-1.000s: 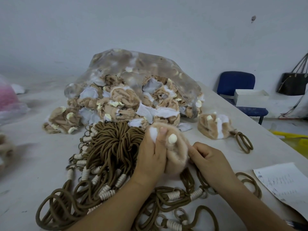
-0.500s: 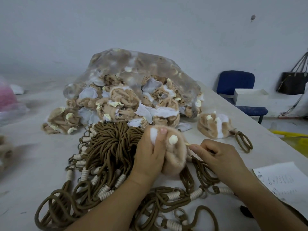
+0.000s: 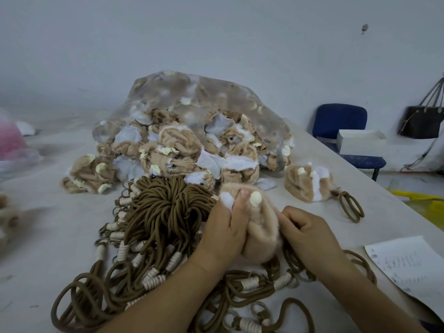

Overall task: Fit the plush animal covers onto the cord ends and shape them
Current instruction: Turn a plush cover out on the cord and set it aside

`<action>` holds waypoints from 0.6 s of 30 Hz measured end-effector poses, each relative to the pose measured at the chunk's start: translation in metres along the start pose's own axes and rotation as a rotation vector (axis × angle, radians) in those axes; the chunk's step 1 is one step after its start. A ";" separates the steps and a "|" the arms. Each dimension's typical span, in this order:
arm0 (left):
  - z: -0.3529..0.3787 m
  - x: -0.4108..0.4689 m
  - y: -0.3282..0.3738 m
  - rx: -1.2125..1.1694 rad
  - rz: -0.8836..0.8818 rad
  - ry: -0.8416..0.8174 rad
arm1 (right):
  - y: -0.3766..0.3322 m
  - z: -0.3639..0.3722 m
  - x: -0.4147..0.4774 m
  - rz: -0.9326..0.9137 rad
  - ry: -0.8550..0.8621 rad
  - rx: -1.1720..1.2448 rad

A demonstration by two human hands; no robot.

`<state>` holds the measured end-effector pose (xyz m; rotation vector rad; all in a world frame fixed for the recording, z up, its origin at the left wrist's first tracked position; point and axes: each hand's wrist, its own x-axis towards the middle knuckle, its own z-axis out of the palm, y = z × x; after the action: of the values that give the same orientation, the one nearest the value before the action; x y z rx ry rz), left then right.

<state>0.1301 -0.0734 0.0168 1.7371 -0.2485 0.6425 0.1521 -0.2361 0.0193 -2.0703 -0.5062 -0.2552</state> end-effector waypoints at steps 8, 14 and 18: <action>-0.005 0.007 -0.007 0.052 0.004 0.144 | 0.005 0.009 0.002 0.061 0.052 -0.008; -0.004 0.006 -0.008 0.036 -0.054 0.144 | 0.016 -0.008 0.006 -0.006 0.077 -0.243; -0.004 0.005 -0.007 0.014 -0.019 0.096 | 0.018 -0.013 0.009 -0.080 0.074 -0.289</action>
<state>0.1364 -0.0665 0.0142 1.7152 -0.1615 0.7132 0.1681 -0.2532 0.0158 -2.3120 -0.5332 -0.4740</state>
